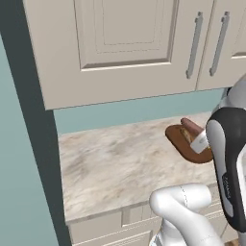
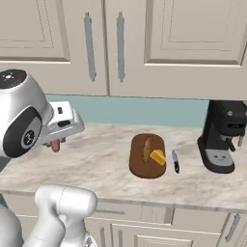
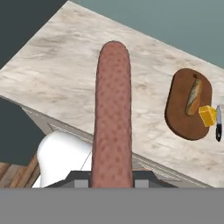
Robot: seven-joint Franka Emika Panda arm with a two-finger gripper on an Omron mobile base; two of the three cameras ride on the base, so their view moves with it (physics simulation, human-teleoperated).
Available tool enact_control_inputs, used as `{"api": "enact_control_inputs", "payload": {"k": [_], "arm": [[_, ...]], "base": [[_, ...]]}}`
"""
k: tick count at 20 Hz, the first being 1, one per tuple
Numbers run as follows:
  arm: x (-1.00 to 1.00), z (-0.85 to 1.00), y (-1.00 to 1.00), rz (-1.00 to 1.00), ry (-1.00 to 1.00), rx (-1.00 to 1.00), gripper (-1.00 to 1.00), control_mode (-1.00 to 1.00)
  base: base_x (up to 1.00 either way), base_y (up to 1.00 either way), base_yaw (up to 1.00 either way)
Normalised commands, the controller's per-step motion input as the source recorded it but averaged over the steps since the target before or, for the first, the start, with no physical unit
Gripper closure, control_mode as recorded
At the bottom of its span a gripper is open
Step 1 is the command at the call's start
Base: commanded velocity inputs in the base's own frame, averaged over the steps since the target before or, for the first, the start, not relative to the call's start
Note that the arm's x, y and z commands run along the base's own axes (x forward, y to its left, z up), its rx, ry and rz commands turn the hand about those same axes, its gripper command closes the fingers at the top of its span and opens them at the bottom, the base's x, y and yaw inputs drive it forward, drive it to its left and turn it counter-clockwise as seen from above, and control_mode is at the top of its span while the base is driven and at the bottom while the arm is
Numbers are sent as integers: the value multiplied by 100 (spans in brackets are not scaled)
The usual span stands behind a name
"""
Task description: Retrieve the sausage and cheese from the fridge and place them on the cutting board on the counter.
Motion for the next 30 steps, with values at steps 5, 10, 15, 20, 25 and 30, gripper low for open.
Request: {"api": "enact_control_inputs", "payload": {"k": [5, 10, 15, 20, 25, 30], "arm": [[0, 0, 0, 0, 0, 0, 100, 100], [51, -22, -31, 0, 12, 0, 100, -100], [43, -31, -43, 0, 15, 0, 100, -100], [15, -43, -47, -2, 9, 0, 100, -100], [9, -59, -37, -5, 3, 0, 100, -100], [10, -39, -21, -2, 1, -1, 100, -100]], "base": [[74, -46, 0], [14, -10, 0], [0, 0, 0], [0, 0, 0], [0, 0, 0], [0, 0, 0]]}}
